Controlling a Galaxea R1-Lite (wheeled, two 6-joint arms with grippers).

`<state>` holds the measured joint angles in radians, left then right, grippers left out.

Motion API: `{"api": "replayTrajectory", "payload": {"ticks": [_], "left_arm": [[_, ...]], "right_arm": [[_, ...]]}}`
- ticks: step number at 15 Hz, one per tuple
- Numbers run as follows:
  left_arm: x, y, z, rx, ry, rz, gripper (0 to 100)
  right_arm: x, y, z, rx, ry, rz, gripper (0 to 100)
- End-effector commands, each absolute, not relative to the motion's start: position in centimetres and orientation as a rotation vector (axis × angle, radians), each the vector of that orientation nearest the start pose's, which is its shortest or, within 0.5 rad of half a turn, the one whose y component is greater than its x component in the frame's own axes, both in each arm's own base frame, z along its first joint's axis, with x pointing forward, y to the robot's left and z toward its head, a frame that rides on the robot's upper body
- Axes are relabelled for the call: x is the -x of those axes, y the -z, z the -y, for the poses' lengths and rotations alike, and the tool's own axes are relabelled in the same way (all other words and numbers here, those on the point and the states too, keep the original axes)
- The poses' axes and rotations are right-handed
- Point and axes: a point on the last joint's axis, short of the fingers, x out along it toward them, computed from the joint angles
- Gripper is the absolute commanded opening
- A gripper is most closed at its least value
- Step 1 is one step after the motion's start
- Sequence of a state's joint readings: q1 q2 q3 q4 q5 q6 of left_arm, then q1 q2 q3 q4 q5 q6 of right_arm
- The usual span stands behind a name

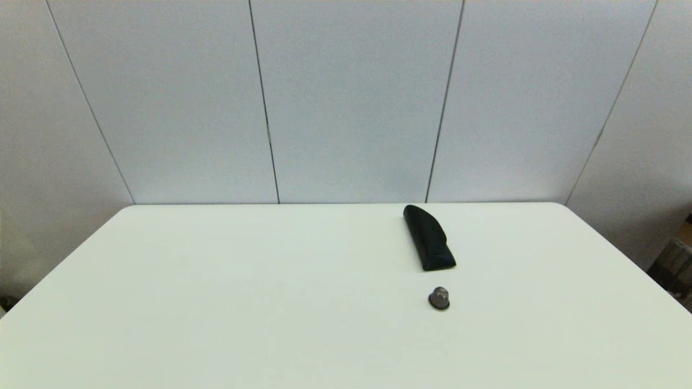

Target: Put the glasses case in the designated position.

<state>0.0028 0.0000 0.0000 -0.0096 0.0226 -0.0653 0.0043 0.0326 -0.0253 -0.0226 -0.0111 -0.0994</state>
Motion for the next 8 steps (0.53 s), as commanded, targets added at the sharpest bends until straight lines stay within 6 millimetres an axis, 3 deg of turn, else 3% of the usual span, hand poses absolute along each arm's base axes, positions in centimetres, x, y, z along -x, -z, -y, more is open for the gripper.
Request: {"api": "replayTrajectory", "payload": {"ticks": [1,8], "left_arm": [[2.27,-7.65,-0.04,0.066,-0.026,0.009,100],[2.27,-7.68,-0.04,0.066,-0.026,0.012,100]], "right_arm": [[2.28,-8.41,0.02,0.1,0.001,0.026,100],[2.37,-8.33,0.02,0.095,0.002,0.049,100]]}}
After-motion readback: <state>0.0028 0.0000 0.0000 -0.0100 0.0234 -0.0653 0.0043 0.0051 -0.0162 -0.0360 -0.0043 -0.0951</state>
